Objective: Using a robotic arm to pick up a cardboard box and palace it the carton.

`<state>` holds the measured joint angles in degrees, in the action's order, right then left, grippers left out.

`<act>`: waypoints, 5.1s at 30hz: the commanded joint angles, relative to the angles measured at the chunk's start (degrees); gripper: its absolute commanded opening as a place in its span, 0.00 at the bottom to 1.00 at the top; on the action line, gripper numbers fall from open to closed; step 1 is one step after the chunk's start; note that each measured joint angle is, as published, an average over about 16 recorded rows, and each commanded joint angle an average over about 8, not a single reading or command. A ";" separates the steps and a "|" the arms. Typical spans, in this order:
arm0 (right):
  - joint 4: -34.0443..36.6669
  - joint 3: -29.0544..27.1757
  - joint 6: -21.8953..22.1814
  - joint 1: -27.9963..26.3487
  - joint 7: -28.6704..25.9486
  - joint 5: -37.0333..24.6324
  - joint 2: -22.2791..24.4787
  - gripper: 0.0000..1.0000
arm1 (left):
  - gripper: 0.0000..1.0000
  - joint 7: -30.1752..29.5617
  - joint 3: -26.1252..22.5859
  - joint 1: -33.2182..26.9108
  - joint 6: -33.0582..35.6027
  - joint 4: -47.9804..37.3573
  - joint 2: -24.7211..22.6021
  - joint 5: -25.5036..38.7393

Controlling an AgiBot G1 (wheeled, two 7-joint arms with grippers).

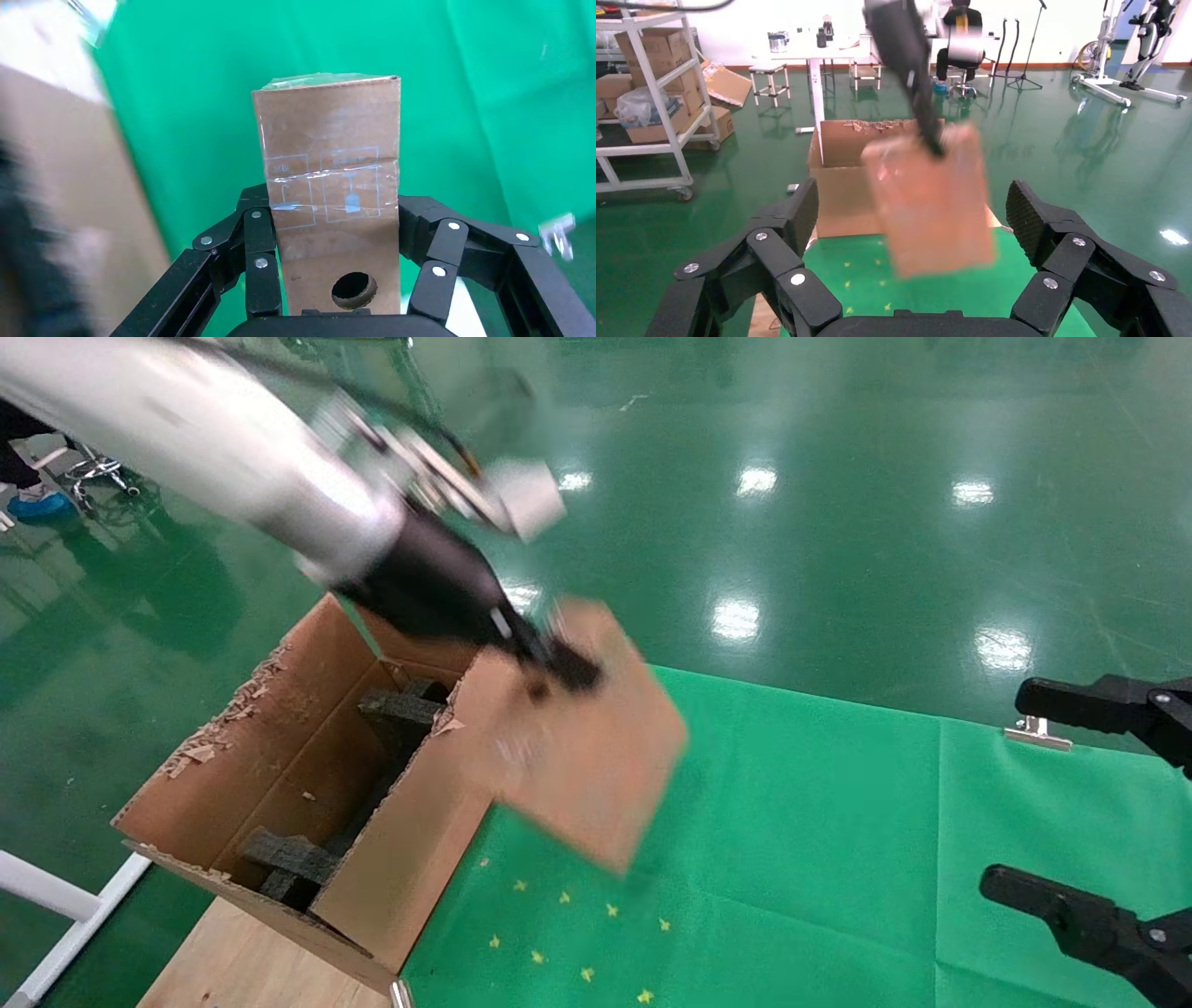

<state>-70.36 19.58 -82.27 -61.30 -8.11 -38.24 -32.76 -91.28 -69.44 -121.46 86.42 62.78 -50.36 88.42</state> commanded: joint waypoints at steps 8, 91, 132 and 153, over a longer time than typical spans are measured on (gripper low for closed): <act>0.00 0.00 0.00 0.00 0.00 0.00 0.00 1.00 | 0.00 6.35 4.05 -9.67 -1.52 0.80 10.90 4.44; 0.01 0.00 0.02 0.01 0.01 0.02 0.01 1.00 | 1.00 62.91 2.97 18.58 -27.23 -62.34 5.44 2.67; 0.02 0.00 0.04 0.03 0.01 0.02 0.02 1.00 | 1.00 63.08 8.68 7.19 -11.16 -45.98 13.79 -6.28; 0.03 0.00 0.04 0.03 0.01 0.02 0.02 1.00 | 1.00 67.83 20.75 21.44 -8.56 -30.94 14.16 -17.13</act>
<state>-70.33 19.58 -82.23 -61.27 -8.10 -38.22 -32.74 -23.45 -48.69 -100.02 77.86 31.84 -36.20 71.29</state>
